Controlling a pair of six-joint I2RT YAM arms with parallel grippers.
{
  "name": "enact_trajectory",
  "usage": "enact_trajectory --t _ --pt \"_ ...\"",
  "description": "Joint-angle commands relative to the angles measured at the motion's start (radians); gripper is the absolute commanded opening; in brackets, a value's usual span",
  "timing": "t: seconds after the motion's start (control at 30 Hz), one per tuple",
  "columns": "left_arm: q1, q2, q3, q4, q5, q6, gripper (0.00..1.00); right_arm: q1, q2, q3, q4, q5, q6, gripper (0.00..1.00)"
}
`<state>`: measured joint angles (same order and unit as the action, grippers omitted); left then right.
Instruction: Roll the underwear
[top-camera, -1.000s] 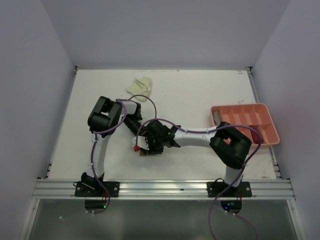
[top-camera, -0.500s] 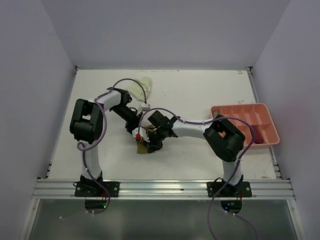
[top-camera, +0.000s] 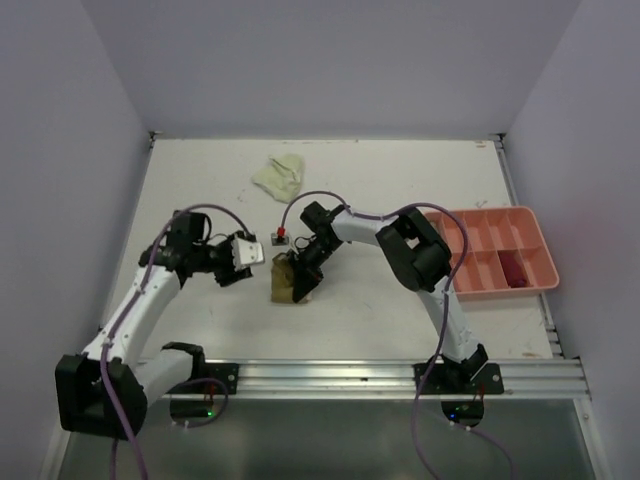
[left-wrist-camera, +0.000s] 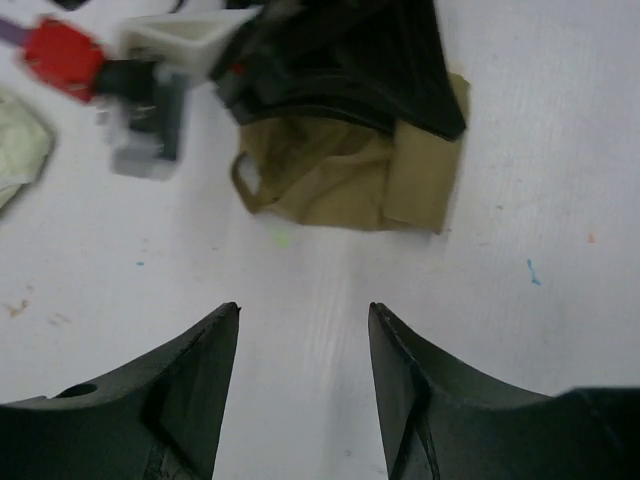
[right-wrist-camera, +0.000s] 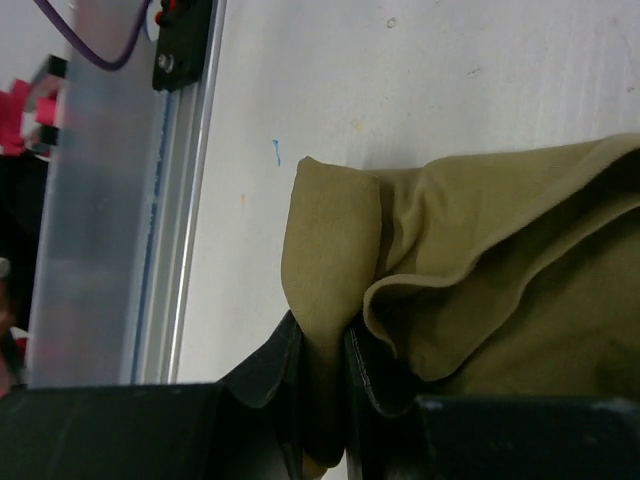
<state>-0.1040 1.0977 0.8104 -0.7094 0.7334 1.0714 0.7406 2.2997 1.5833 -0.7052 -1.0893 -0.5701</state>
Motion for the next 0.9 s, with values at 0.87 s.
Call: enact_trajectory --t 0.87 --pt "-0.651 0.112 -0.45 0.688 -0.522 -0.14 0.42 -0.038 0.314 0.251 -0.419 -0.124 -0.076 0.0"
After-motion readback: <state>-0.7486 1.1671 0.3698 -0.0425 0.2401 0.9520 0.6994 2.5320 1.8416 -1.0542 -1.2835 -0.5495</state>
